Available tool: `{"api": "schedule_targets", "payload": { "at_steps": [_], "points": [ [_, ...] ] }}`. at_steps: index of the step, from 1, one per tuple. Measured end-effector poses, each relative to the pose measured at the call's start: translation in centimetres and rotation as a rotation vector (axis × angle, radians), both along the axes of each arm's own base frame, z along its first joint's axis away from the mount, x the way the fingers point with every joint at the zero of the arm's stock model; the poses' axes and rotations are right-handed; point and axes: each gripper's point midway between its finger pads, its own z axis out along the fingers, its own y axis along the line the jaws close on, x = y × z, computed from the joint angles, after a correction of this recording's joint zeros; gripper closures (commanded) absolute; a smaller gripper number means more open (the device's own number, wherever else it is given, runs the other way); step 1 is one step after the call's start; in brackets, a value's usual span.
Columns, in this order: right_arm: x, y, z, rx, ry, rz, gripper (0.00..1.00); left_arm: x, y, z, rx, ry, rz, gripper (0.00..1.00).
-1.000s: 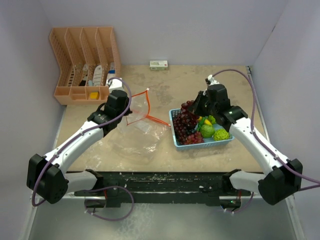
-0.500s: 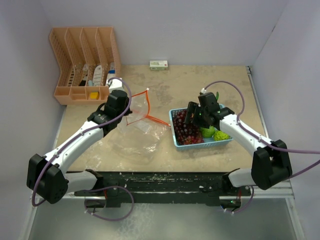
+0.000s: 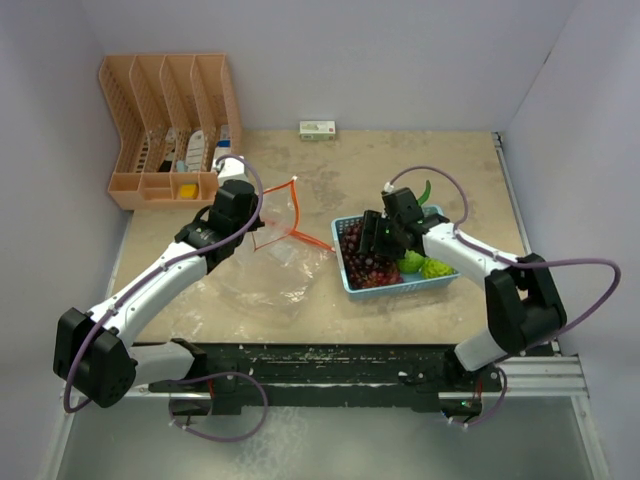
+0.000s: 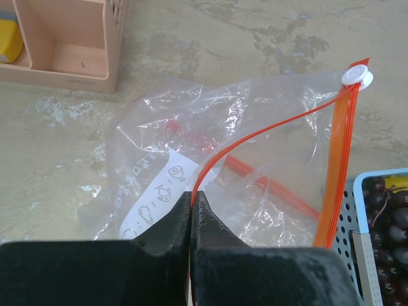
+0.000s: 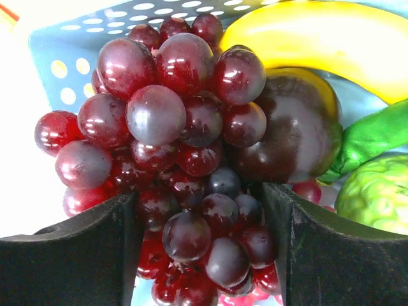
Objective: Place the food in the zip-top bag and seal the zipper
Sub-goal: Pick up the fake fruit from the bin, then place the fake fruit in the zipper food storage bag.
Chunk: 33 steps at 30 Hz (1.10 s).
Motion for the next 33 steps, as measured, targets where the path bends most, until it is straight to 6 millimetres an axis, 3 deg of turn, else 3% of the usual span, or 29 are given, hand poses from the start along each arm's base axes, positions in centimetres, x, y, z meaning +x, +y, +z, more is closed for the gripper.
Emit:
{"api": "schedule_targets", "payload": {
  "at_steps": [4, 5, 9, 12, 21, 25, 30, 33],
  "points": [
    [0.0, 1.2, -0.1, 0.023, -0.008, 0.033, 0.95, 0.0, 0.0, 0.0, 0.000, 0.000, 0.000, 1.00],
    [0.1, 1.3, 0.0, 0.026, -0.016, 0.036, 1.00, 0.0, 0.0, 0.0, 0.000, 0.000, 0.000, 1.00],
    [0.0, 1.0, 1.0, 0.019, -0.032, 0.035, 1.00, 0.0, 0.0, 0.0, 0.000, 0.000, 0.000, 1.00],
    [0.0, 1.0, 2.9, 0.019, -0.046, 0.040, 1.00, 0.0, 0.0, 0.0, 0.000, 0.000, 0.000, 1.00],
    [1.8, 2.6, 14.7, 0.130, -0.277, 0.102, 1.00, 0.0, 0.0, 0.0, 0.000, 0.000, -0.001, 1.00],
    [0.8, 4.3, 18.0, 0.239, -0.324, 0.196, 1.00, 0.0, 0.0, 0.0, 0.000, 0.000, -0.001, 1.00],
    [-1.0, 7.4, 19.6, 0.367, -0.320, 0.342, 1.00, 0.0, -0.1, 0.0, -0.003, 0.001, -0.004, 1.00],
    [-2.2, 10.3, 20.6, 0.424, -0.324, 0.445, 1.00, 0.0, -0.1, 0.0, -0.004, 0.002, -0.007, 1.00]
  ]
}}
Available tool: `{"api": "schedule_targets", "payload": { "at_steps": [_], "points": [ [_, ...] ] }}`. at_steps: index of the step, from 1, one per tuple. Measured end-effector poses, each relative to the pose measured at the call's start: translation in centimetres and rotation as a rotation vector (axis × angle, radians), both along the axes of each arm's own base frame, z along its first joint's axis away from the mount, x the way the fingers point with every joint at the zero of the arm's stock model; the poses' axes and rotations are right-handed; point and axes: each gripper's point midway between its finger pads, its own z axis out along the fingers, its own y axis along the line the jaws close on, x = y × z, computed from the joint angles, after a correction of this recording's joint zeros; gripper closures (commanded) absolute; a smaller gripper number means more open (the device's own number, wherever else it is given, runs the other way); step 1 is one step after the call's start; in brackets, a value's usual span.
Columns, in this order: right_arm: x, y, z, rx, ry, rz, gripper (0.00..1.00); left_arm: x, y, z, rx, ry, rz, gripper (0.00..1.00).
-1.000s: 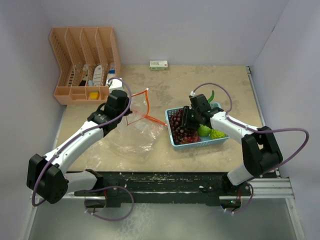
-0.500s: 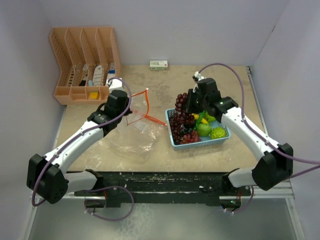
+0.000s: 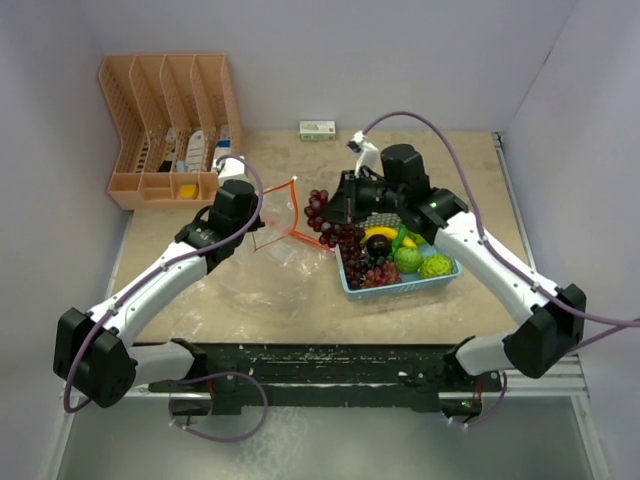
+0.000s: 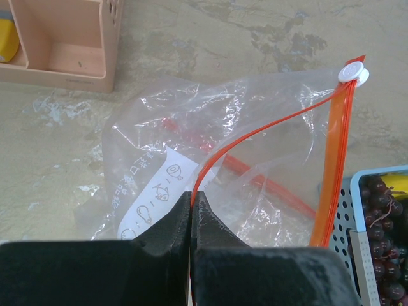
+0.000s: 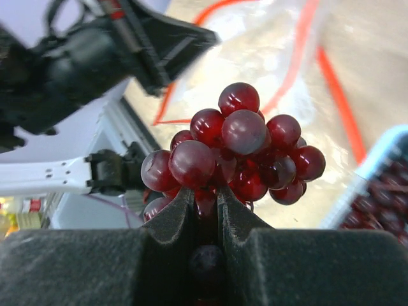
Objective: Place the food in the zip-top bag and seal the zipper
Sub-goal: Place the fake fruit in the zipper food storage bag.
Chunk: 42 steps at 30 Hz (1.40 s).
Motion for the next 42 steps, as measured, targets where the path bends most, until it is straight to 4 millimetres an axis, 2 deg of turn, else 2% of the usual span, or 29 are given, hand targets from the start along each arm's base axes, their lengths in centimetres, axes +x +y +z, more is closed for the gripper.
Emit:
{"api": "schedule_targets", "payload": {
  "at_steps": [4, 9, 12, 21, 29, 32, 36, 42],
  "points": [
    [-0.9, 4.0, 1.8, 0.082, -0.044, 0.111, 1.00, 0.0, -0.1, 0.0, -0.003, 0.001, -0.003, 1.00],
    [0.7, 5.7, 3.5, 0.161, -0.081, 0.110, 1.00, -0.1, -0.4, 0.0, -0.013, 0.005, -0.017, 1.00],
    [2.1, 6.6, 3.6, 0.195, -0.089, 0.101, 1.00, -0.1, -0.6, -0.1, -0.021, 0.008, -0.027, 1.00],
    [4.7, 9.5, 0.1, 0.239, -0.020, 0.108, 1.00, -0.3, -1.1, 0.8, -0.061, -0.011, -0.042, 1.00],
    [5.4, 10.1, -1.3, 0.242, 0.007, 0.104, 1.00, -0.5, -1.7, 0.8, -0.088, -0.003, -0.067, 1.00],
    [5.6, 10.4, -2.4, 0.229, 0.031, 0.103, 1.00, -0.5, -2.0, 0.9, -0.101, -0.003, -0.073, 1.00],
    [5.7, 10.2, -5.1, 0.164, 0.083, 0.078, 1.00, -0.5, -2.0, 0.9, -0.108, -0.004, -0.072, 1.00],
    [5.9, 8.9, -9.3, 0.015, 0.152, 0.015, 1.00, -0.6, -2.2, 0.9, -0.112, -0.001, -0.078, 1.00]
  ]
}}
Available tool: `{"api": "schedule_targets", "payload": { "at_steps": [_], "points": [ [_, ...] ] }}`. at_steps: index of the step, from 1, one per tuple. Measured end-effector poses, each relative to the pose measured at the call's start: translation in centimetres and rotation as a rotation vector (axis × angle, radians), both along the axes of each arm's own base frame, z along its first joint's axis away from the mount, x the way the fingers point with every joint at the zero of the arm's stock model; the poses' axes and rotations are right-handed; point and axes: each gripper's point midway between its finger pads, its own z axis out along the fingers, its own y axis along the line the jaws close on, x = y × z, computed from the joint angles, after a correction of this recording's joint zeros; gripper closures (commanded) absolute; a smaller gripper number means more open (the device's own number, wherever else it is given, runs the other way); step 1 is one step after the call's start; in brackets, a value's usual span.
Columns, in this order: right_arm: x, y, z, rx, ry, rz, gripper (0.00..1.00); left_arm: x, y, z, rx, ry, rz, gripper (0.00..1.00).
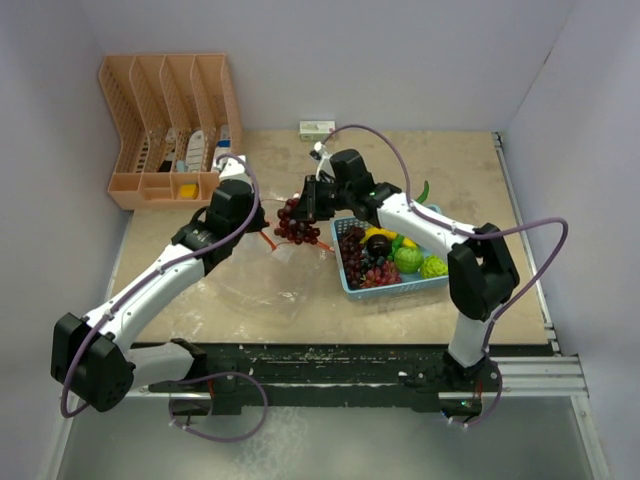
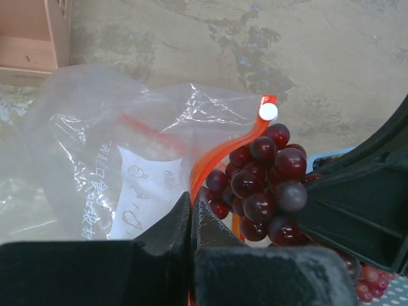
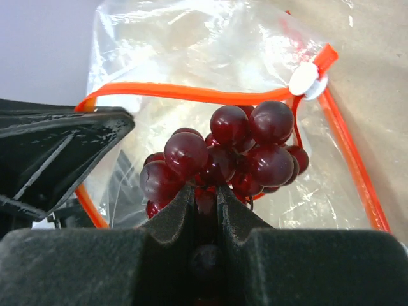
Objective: Place the food in the zip-top bag and seal the zipper
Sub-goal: Place the fake fruit in the zipper food storage bag.
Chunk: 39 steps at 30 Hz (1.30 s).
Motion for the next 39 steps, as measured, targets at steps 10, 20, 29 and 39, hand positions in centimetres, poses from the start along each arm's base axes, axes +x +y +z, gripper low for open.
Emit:
{"api": "schedule_targets", "payload": {
  "at_steps": [10, 20, 29, 39],
  "points": [
    [2.7, 2.5, 1.4, -0.058, -0.041, -0.027, 1.00, 0.2, -1.2, -0.6, -0.028, 0.017, -0.041, 1.00],
    [0.8, 1.8, -1.7, -0.116, 0.010, -0.017, 1.00, 0.5, -1.8, -1.5, -0.026, 0.047, -0.060, 1.00],
    [-0.4, 2.3, -2.6, -0.146, -0.001, -0.056, 1.00, 1.6, -4.5, 2.6, -0.130, -0.017, -0.142, 1.00],
    [4.2, 1.0, 2.4, -0.044, -0.131, -0.353, 1.00, 1.0, -6.2, 3.8, -0.262, -0.028, -0.180, 1.00]
  ]
}}
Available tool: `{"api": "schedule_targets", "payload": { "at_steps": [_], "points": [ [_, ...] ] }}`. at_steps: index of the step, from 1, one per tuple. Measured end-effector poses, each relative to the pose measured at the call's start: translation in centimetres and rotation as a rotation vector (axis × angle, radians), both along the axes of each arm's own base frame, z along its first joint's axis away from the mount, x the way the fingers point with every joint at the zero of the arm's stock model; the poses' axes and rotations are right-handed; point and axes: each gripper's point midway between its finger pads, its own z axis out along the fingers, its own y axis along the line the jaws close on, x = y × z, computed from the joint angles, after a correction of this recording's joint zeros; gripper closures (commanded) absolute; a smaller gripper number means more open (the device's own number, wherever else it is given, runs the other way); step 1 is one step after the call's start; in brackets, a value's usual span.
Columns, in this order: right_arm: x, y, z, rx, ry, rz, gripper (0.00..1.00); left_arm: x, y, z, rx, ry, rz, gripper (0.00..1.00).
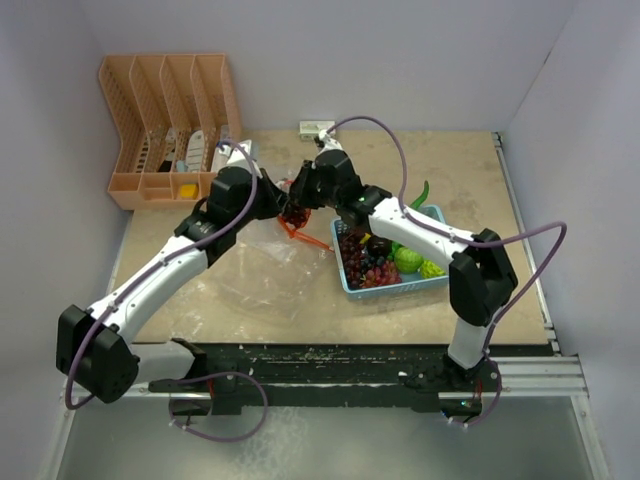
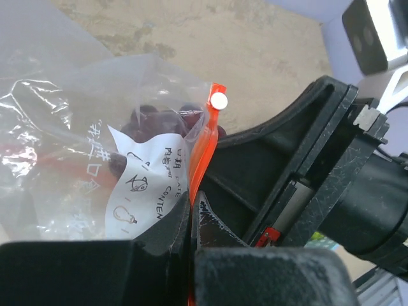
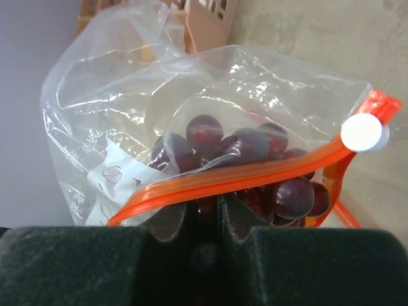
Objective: Place the food in the zip-top bag and seal the zipper
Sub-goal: Place the fake fruit in the zipper food storage bag.
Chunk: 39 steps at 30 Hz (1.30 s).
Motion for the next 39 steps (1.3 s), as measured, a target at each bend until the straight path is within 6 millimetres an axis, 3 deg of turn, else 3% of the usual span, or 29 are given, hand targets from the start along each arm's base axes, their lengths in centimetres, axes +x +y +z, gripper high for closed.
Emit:
{"api": "schedule_targets", "payload": {
  "at_steps": [8, 13, 18, 24, 28, 30, 32, 35, 39],
  "points": [
    [2.0, -1.2, 2.6, 0.057, -0.108, -0.158, 1.00, -0.6, -0.5, 1.9, -0.104, -0.034, -0.001, 1.00],
    [2.2, -2.2, 2.2, -0.010, -0.136, -0.225, 0.99, -0.7, -1.5, 1.7, -0.175, -0.007, -0.017, 1.00],
    [0.6, -6.4, 3.2, -0.195, -0.186, -0.320, 0.95, -0.6, -4.1, 0.9, -0.322, 0.036, -0.082, 1.00],
    [-1.4, -11.0, 4.0, -0.380, -0.204, -0.375, 0.68, -1.3, -5.4, -0.1, -0.415, 0.079, -0.117, 1.00],
    [-2.1, -12.0, 1.3, -0.500, -0.154, -0.359, 0.34, -1.4, -5.5, -1.1, -0.420, 0.114, -0.108, 1.00],
    [-2.4, -12.0, -0.8, -0.546, -0.118, -0.337, 0.22, -1.2, -5.6, -1.8, -0.415, 0.134, -0.105, 1.00],
    [-2.8, -11.8, -2.7, -0.584, -0.085, -0.308, 0.15, -1.1, -5.9, -3.0, -0.411, 0.170, -0.108, 1.00],
    [-3.3, -12.1, -4.3, -0.627, -0.055, -0.293, 0.13, -1.2, -6.1, -5.1, -0.402, 0.225, -0.101, 1.00],
    [-3.8, -12.5, -4.3, -0.624, -0.049, -0.287, 0.09, -1.5, -6.1, -6.7, -0.394, 0.264, -0.094, 1.00]
  ]
}}
